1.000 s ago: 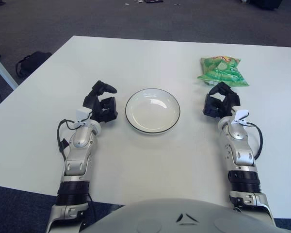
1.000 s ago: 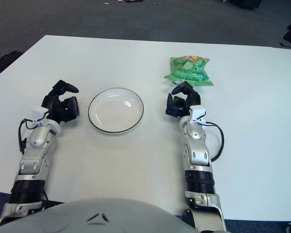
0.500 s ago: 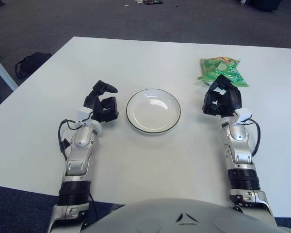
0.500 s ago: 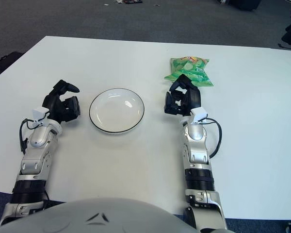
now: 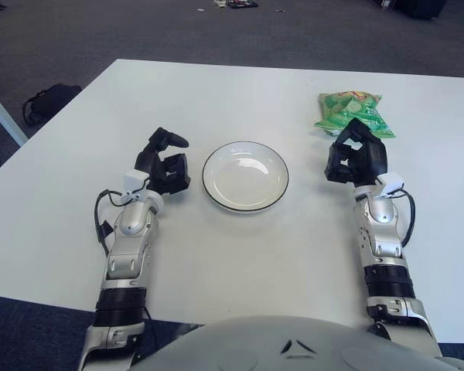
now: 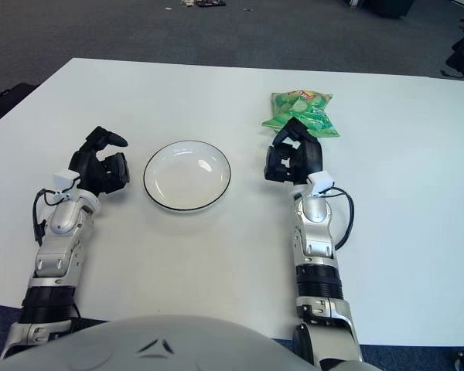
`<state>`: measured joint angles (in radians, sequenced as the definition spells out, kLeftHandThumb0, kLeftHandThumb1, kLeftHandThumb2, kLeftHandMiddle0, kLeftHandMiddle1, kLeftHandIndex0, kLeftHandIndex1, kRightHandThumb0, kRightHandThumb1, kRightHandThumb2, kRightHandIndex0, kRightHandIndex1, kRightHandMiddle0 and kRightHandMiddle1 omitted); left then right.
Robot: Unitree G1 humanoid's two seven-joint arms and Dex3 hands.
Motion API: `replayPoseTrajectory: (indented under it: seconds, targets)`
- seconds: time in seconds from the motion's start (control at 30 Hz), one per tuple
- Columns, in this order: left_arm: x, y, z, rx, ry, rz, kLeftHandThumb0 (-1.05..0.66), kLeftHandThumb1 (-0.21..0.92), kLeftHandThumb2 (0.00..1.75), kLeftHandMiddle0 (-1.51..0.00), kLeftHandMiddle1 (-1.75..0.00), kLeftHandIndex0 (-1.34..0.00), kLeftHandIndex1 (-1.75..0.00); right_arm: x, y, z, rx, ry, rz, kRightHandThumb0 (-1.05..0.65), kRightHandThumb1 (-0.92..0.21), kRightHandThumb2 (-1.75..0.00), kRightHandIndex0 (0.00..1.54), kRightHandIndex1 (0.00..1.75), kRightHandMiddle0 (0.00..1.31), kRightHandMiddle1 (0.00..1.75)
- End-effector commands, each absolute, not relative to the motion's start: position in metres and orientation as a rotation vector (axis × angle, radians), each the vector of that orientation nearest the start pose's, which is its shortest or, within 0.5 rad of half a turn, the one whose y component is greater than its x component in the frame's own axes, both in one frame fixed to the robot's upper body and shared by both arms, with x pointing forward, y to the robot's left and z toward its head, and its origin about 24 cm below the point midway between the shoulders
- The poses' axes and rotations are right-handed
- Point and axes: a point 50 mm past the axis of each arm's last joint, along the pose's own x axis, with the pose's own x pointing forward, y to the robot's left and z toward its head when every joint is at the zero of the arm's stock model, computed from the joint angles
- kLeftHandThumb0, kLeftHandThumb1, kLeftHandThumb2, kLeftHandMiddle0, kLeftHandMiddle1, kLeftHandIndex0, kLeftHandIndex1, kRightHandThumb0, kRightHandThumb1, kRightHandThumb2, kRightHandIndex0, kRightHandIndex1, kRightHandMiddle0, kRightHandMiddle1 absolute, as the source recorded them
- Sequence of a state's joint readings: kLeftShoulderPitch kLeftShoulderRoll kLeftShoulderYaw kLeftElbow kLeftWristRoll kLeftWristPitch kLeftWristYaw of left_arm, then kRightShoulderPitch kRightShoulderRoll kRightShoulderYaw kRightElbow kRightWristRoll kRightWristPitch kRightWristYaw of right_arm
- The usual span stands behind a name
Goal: Put the snack into the plate.
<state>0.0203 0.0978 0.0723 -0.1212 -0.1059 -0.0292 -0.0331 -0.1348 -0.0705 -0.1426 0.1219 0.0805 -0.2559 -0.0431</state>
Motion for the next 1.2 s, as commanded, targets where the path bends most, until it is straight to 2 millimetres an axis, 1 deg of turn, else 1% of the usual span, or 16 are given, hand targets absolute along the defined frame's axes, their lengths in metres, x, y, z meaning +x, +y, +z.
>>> replayPoseTrajectory:
  seconds: [0.0,0.13,0.23,0.33,0.63,0.77,0.8,1.03,1.17]
  targets:
    - [0.234,0.181,0.037,-0.038,-0.002,0.064,-0.43,0.48,1.11,-1.17,-1.75,-0.49,-1.75,0.252,-0.198,0.035,0.047,-0.055,-0.248,-0.53,-0.19,-1.47,1.27,1.75,0.72,1.75]
    - [0.234,0.181,0.037,-0.039,-0.008,0.068,-0.43,0.47,1.12,-1.17,-1.75,-0.49,-1.75,0.255,-0.202,0.052,-0.012,-0.041,-0.262,-0.52,-0.21,-1.45,1.21,1.75,0.7,1.75]
    - [0.234,0.182,0.037,-0.038,-0.011,0.069,-0.43,0.46,1.13,-1.18,-1.75,-0.5,-1.75,0.255,-0.204,0.06,-0.058,-0.043,-0.265,-0.52,-0.22,-1.43,1.17,1.75,0.69,1.75]
    - [0.235,0.182,0.037,-0.034,-0.012,0.068,-0.44,0.45,1.15,-1.18,-1.75,-0.51,-1.75,0.257,-0.21,0.074,-0.146,-0.081,-0.259,-0.51,-0.24,-1.41,1.15,1.75,0.68,1.75]
    - [0.233,0.181,0.036,-0.022,-0.014,0.071,-0.44,0.44,1.16,-1.2,-1.75,-0.52,-1.75,0.255,-0.22,0.102,-0.323,-0.16,-0.201,-0.49,-0.29,-1.35,1.07,1.75,0.63,1.75]
    - [0.233,0.182,0.036,-0.017,-0.012,0.074,-0.44,0.44,1.16,-1.2,-1.75,-0.51,-1.75,0.259,-0.222,0.127,-0.499,-0.226,-0.151,-0.48,-0.33,-1.3,1.05,1.75,0.61,1.75]
    - [0.233,0.182,0.036,-0.016,-0.012,0.075,-0.44,0.44,1.16,-1.21,-1.75,-0.51,-1.75,0.259,-0.221,0.13,-0.527,-0.233,-0.144,-0.48,-0.33,-1.3,1.05,1.75,0.6,1.75]
    - [0.231,0.183,0.036,-0.012,-0.013,0.077,-0.44,0.44,1.16,-1.22,-1.75,-0.51,-1.75,0.256,-0.221,0.142,-0.67,-0.224,-0.111,-0.46,-0.37,-1.25,1.03,1.75,0.57,1.75]
    - [0.231,0.184,0.036,-0.01,-0.014,0.08,-0.44,0.44,1.16,-1.21,-1.75,-0.51,-1.75,0.267,-0.234,0.151,-0.817,-0.23,-0.116,-0.46,-0.39,-1.22,1.05,1.75,0.56,1.75]
